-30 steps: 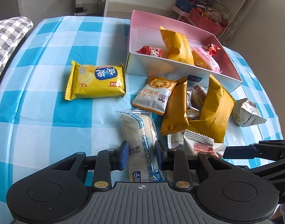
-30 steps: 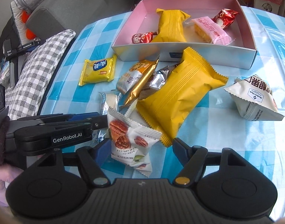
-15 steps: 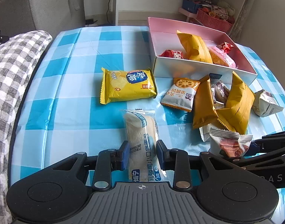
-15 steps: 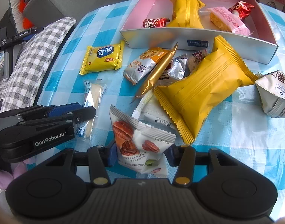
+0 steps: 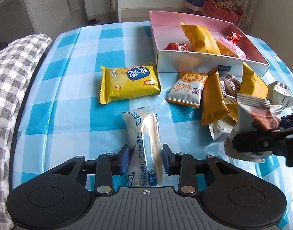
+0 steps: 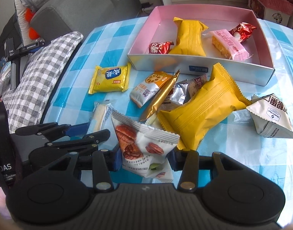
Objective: Organize snacks
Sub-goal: 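Grasp the white milk bar with the left tool while the right tool grasps the white nut packet, then carry both packets into the pink box and open both tools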
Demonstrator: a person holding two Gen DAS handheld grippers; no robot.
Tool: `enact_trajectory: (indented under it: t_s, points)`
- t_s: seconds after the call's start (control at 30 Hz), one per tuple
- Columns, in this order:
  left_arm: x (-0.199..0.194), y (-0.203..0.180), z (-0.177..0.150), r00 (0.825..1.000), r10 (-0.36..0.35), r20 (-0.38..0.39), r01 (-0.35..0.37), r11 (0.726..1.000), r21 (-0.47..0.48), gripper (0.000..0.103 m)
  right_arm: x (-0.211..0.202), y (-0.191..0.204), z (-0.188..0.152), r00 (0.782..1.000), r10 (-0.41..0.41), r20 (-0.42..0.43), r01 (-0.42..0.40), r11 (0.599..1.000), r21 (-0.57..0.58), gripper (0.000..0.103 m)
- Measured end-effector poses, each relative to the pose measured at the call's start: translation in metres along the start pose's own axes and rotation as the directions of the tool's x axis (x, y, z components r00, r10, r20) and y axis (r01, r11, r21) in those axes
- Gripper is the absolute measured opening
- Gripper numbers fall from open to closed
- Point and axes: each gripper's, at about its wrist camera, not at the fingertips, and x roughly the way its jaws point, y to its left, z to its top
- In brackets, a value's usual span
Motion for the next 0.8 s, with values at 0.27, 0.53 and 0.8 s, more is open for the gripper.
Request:
enact_trajectory:
  t_s: [0.27, 0.53, 0.8]
  points:
    - [-0.008, 0.007, 0.009, 0.999, -0.035, 0.02, 0.036, 0.998, -0.053, 0.017, -0.028, -0.022, 0.026, 0.993, 0.057, 0.099, -0.067, 0.993, 0.1, 0.042]
    - [-0.025, 0.001, 0.025, 0.994, -0.048, 0.101, 0.055, 0.997, -0.063, 0.017, -0.045, -0.066, 0.05, 0.972, 0.002, 0.237, -0.06, 0.969, 0.24, 0.042]
    - [-0.024, -0.003, 0.051, 0.987, -0.04, 0.156, 0.054, 0.995, -0.088, 0.017, -0.036, -0.097, 0.067, 0.962, -0.038, 0.269, -0.055, 0.943, 0.329, 0.042]
